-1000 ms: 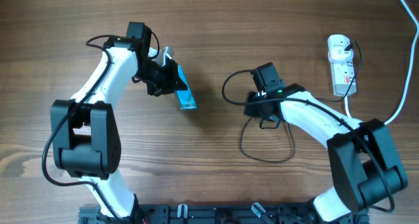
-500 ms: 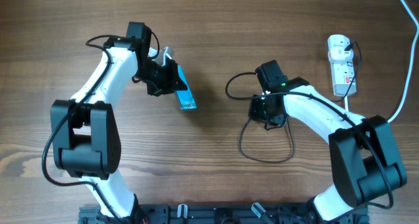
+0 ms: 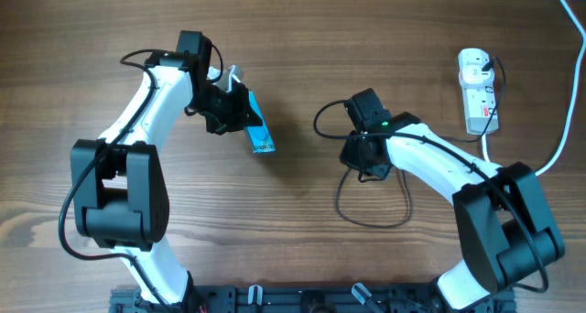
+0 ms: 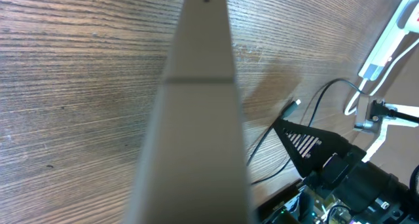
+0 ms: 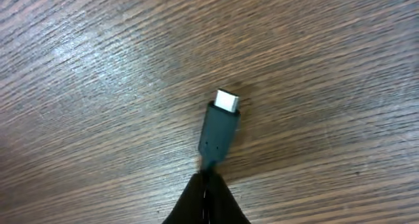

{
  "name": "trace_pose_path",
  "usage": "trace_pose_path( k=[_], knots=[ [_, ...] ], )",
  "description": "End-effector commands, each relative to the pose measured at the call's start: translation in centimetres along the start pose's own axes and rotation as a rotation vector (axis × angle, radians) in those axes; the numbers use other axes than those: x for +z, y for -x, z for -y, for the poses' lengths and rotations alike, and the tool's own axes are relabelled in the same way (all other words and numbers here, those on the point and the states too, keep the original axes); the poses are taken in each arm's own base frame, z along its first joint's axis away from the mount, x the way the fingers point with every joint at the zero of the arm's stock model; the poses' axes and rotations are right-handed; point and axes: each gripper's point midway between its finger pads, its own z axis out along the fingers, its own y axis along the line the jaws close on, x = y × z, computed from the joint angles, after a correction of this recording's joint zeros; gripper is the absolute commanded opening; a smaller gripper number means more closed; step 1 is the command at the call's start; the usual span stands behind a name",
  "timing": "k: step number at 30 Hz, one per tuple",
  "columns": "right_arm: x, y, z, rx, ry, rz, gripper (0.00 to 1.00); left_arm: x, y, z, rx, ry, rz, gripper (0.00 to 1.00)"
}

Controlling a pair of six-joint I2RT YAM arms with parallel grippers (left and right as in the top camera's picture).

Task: Plug charger to phone and switch on socket
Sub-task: 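Grasp the cable just behind the tip with the right gripper and lift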

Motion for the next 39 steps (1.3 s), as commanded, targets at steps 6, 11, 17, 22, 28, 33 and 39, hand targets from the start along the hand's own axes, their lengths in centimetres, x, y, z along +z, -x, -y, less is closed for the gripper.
trace_pose_path(
  k=[6, 11, 17, 22, 28, 33, 39],
  knots=[
    [0.4, -1.0, 3.0, -0.036, -0.089, -0.078, 0.17, -0.7, -0.4, 0.9, 0.007, -0.034, 0.004, 0.04],
    [0.5, -0.3, 0.2, -0.039, 0.042, -0.068, 0.33, -0.7, -0.4, 0.9, 0.007, -0.034, 0.004, 0.04],
    [0.3, -1.6, -1.0, -0.091, 0.117, -0.139, 0.36, -0.7, -0.4, 0.9, 0.007, -0.034, 0.004, 0.04],
    [0.5, 0.5, -1.1, -0.086, 0.101, -0.037, 0.36, -0.7, -0.4, 0.9, 0.007, -0.034, 0.004, 0.04],
    [0.7, 0.1, -1.1, -0.12, 0.031, 0.02, 0.29, -0.7, -0.4, 0.9, 0.007, -0.034, 0.004, 0.04],
    [2.8, -0.7, -0.1, -0.12, -0.022, -0.03, 0.31, -0.7, -0.4, 0.9, 0.007, -0.034, 0.004, 0.04],
    [3.3, -0.8, 0.6, -0.169, -0.065, -0.046, 0.15, -0.7, -0.4, 0.9, 0.007, -0.034, 0.004, 0.04]
  ],
)
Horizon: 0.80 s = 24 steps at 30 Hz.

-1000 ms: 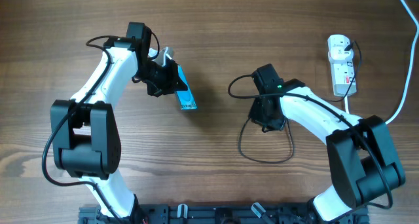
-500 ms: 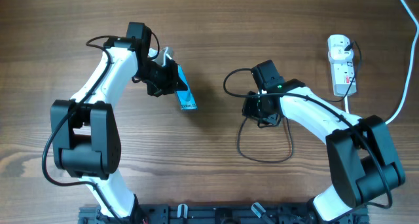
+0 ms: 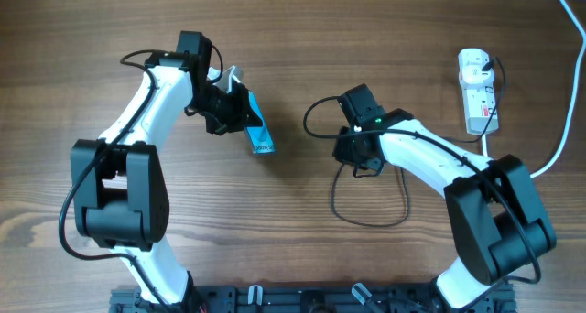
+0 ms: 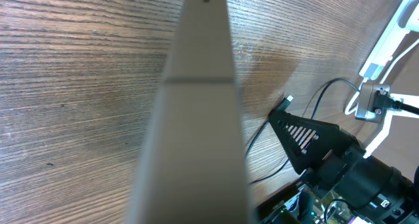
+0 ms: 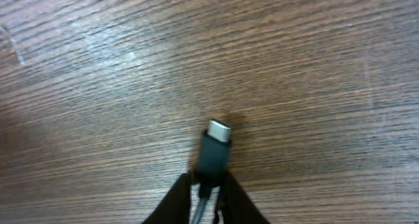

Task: Plug charger to phone and switch on socket
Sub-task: 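Grasp the cable just behind the tip with the right gripper and lift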

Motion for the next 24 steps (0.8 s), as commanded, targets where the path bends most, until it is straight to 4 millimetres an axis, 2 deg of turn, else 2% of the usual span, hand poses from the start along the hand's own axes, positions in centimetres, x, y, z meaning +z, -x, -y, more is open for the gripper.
trace_pose_path(
  k=[1, 3, 6, 9, 10, 11, 14, 15, 17, 20, 24],
  knots=[
    [2.5, -1.8, 2.9, -0.064, -0.115, -0.071, 0.14, -0.7, -0.3, 0.9, 0.01, -0.035, 0.007, 0.04],
    [2.5, -1.9, 2.5, -0.141, -0.094, -0.082, 0.04, -0.7, -0.3, 0.9, 0.01, -0.035, 0.008, 0.04],
    [2.2, -1.6, 2.1, -0.144, -0.082, -0.073, 0.04, -0.7, -0.1, 1.0, 0.027, -0.036, 0.015, 0.04],
    [2.2, -1.8, 1.7, -0.214, -0.056, -0.09, 0.04, -0.6, 0.2, 1.1, 0.175, -0.035, 0.03, 0.04],
    [1.9, -1.8, 1.4, -0.231, -0.033, -0.095, 0.04, -0.6, 0.3, 0.9, 0.192, -0.016, 0.033, 0.04],
    [1.3, -1.7, 0.2, -0.281, 0.047, -0.1, 0.04, -0.5, 0.2, 0.9, 0.189, -0.017, 0.029, 0.04],
    [-2.2, -0.5, -3.6, -0.436, 0.328, -0.056, 0.04, -0.7, 0.4, 1.4, 0.197, -0.05, 0.037, 0.04],
    [-4.4, -0.7, -5.3, -0.523, 0.491, -0.05, 0.04, -0.9, 0.6, 2.1, 0.208, -0.097, 0.042, 0.04],
    [-6.6, -1.5, -6.8, -0.606, 0.684, -0.07, 0.04, -1.6, 0.9, 3.7, 0.226, -0.219, 0.054, 0.04],
    [-10.2, -4.4, -9.2, -0.757, 1.02, -0.1, 0.04, -4.2, 1.2, 7.2, 0.352, -0.487, 0.083, 0.04],
    [-12.2, -6.0, -10.9, -0.836, 1.186, -0.101, 0.04, -5.9, 1.8, 8.4, 0.406, -0.6, 0.119, 0.04]
  ],
)
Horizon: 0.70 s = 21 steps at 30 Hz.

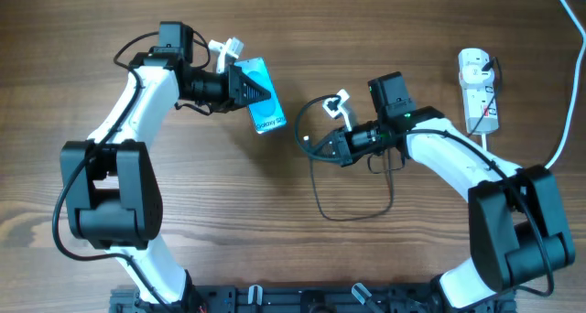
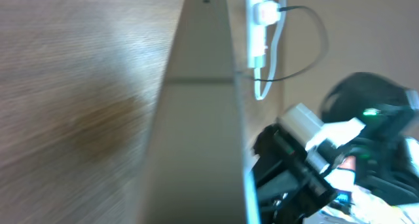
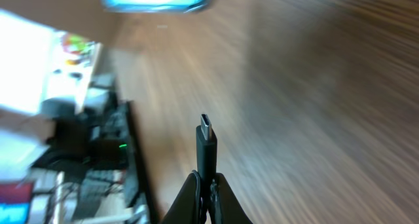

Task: Plug charger to phone and switch on socket
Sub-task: 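Grasp the cable just behind the tip with the right gripper and lift, then carry the cable tip to the bottom port of the held phone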

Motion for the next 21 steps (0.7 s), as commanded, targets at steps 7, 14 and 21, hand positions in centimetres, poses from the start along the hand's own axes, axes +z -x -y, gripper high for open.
trace_pose_path(
  k=[7, 14, 21],
  knots=[
    [2.1, 2.6, -7.7, -0.21, 0.304, 0.048, 0.04, -2.4, -0.3, 7.2, 0.195, -0.4, 0.019, 0.04],
    [1.6, 3.8, -8.6, -0.243, 0.345, 0.078, 0.04, -3.3, -0.3, 8.0, 0.192, -0.462, 0.027, 0.04],
    [0.2, 4.7, -7.4, -0.204, 0.318, 0.116, 0.04, -3.2, -1.1, 7.8, 0.204, -0.456, 0.025, 0.04]
  ],
)
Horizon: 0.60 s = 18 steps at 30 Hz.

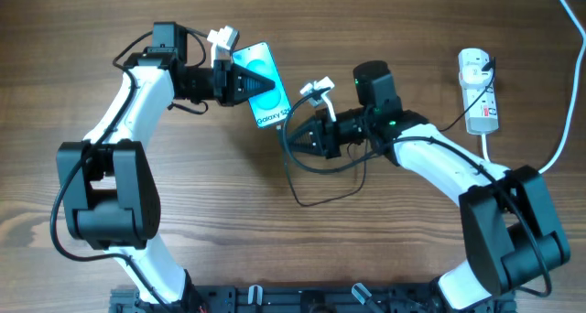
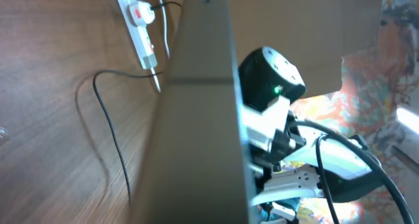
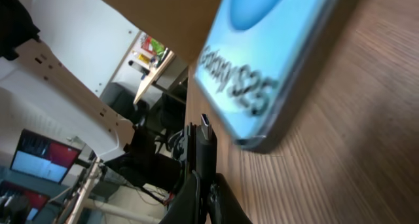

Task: Plug charger to phone and switch on socket
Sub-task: 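Carry the cable tip to the bottom port of the held phone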

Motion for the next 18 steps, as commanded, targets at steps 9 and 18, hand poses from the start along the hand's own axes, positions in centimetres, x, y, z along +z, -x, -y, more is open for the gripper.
trace_pose_path(
  k=[9, 18],
  knots=[
    [-0.3, 0.4, -1.0, 0.039, 0.032, 0.002, 0.04, -0.2, -0.4, 1.8, 0.073, -0.044, 0.004, 0.04],
    [0.8, -0.1, -1.2, 0.038, 0.028, -0.019, 0.04, -0.2, -0.5, 0.8, 0.081, 0.012, -0.003, 0.04]
  ],
)
